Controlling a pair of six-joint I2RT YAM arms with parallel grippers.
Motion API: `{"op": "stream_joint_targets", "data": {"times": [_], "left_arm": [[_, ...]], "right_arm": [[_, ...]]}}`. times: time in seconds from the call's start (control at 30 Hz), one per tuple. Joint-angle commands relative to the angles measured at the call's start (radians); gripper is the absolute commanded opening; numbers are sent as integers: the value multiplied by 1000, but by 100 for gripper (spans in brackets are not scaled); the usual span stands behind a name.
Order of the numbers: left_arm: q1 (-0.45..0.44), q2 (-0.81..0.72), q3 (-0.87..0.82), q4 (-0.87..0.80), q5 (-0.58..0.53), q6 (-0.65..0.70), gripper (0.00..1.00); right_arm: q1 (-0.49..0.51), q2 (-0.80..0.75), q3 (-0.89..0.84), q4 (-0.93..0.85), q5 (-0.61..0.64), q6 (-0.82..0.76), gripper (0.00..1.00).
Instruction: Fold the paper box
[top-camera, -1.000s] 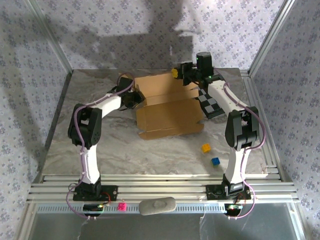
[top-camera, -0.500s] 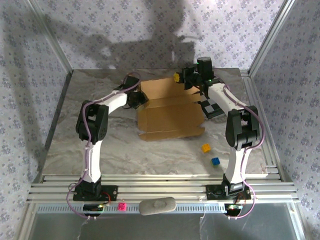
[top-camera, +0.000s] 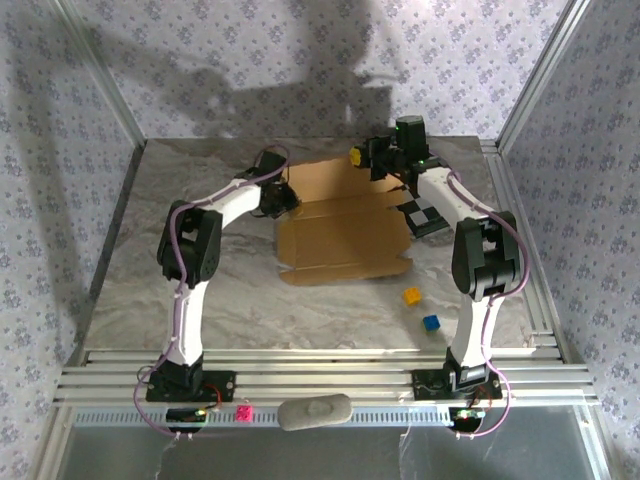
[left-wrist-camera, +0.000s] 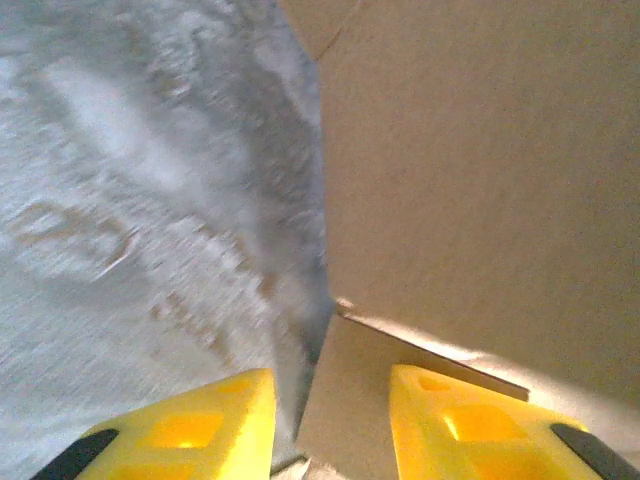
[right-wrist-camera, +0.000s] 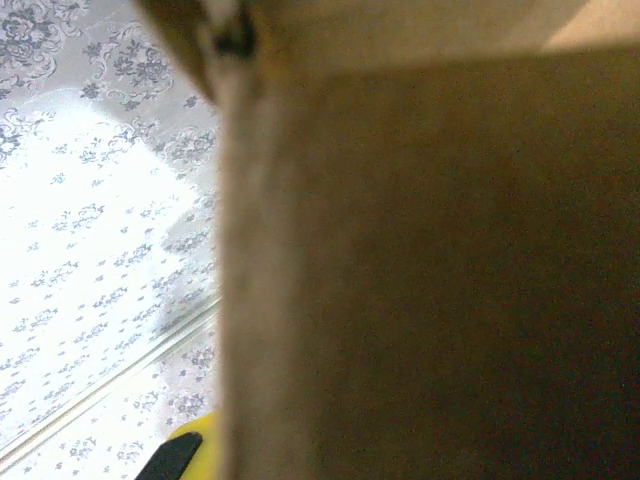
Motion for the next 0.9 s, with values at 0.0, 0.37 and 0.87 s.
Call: {"op": "stream_joint_targets", "data": {"times": [0.0, 0.37, 0.87], "left_arm": [[-19, -174, -26, -106, -34, 29, 46], [256, -466, -78, -214, 42, 70, 57], [426, -252, -100, 153, 507, 727, 57]], "right_arm": [[-7, 3, 29, -4, -52, -38, 0], [-25, 41, 78, -72, -111, -192, 0], [-61, 180, 316, -302, -225, -398, 0]]}}
